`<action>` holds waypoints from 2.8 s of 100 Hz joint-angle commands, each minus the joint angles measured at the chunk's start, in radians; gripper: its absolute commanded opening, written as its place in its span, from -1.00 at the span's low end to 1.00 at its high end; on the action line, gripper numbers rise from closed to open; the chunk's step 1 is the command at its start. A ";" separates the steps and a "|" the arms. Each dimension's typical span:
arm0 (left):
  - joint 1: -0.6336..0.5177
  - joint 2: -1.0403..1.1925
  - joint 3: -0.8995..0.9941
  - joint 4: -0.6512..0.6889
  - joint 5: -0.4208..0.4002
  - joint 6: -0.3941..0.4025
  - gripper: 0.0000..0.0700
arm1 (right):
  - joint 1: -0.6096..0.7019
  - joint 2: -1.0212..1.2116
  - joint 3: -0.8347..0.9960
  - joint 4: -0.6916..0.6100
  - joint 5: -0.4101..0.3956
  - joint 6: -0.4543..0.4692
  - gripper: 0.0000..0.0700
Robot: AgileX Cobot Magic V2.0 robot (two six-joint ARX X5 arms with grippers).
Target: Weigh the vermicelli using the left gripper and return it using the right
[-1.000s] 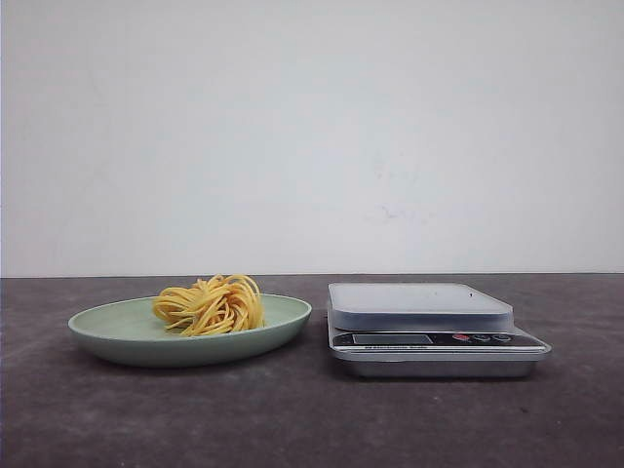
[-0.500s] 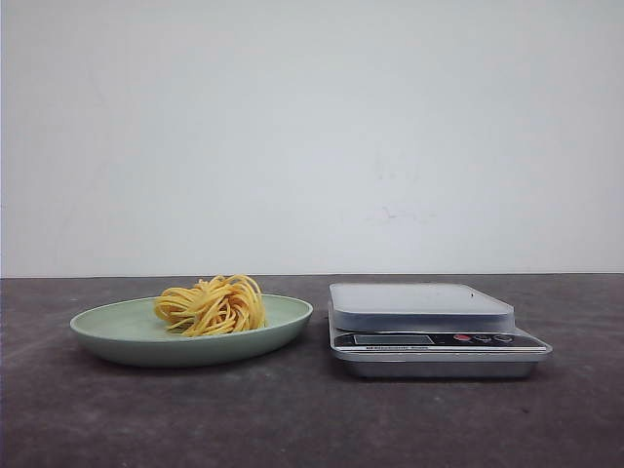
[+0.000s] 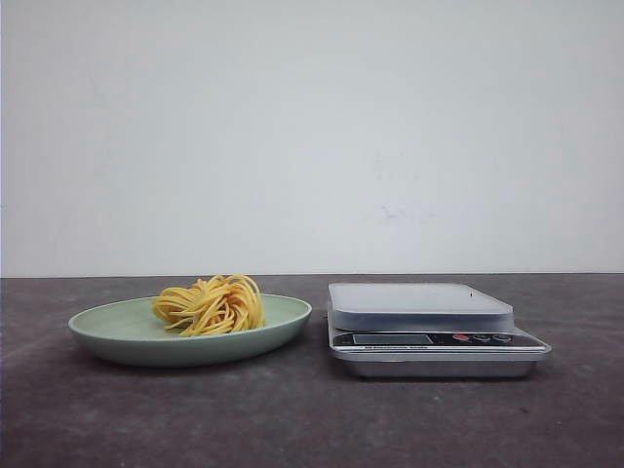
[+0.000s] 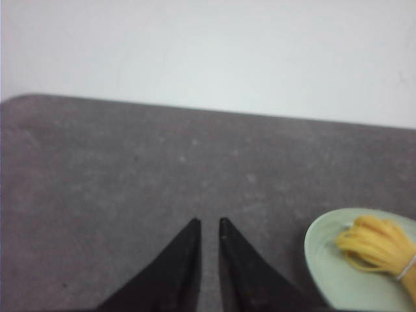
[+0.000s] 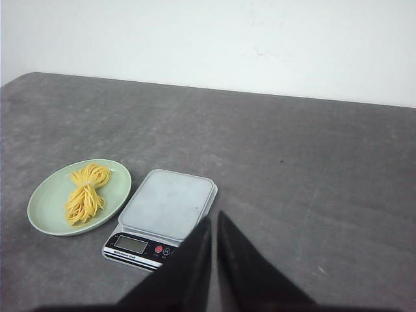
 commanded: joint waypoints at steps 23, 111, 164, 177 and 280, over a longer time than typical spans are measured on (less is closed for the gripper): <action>0.003 -0.003 -0.075 0.103 0.003 0.023 -0.95 | 0.009 0.002 0.012 0.010 0.000 0.016 -0.98; 0.003 -0.002 -0.106 -0.013 0.047 0.021 -0.95 | 0.009 0.002 0.012 0.010 0.000 0.016 -0.98; 0.003 -0.002 -0.106 -0.013 0.047 0.021 -0.95 | 0.009 0.002 0.012 0.011 0.004 -0.050 -0.98; 0.003 -0.002 -0.106 -0.013 0.047 0.022 -0.95 | 0.003 0.002 0.013 0.025 0.010 -0.071 -0.98; 0.003 -0.002 -0.106 -0.013 0.047 0.021 -0.95 | -0.813 -0.376 -1.159 1.126 -0.391 -0.277 -0.98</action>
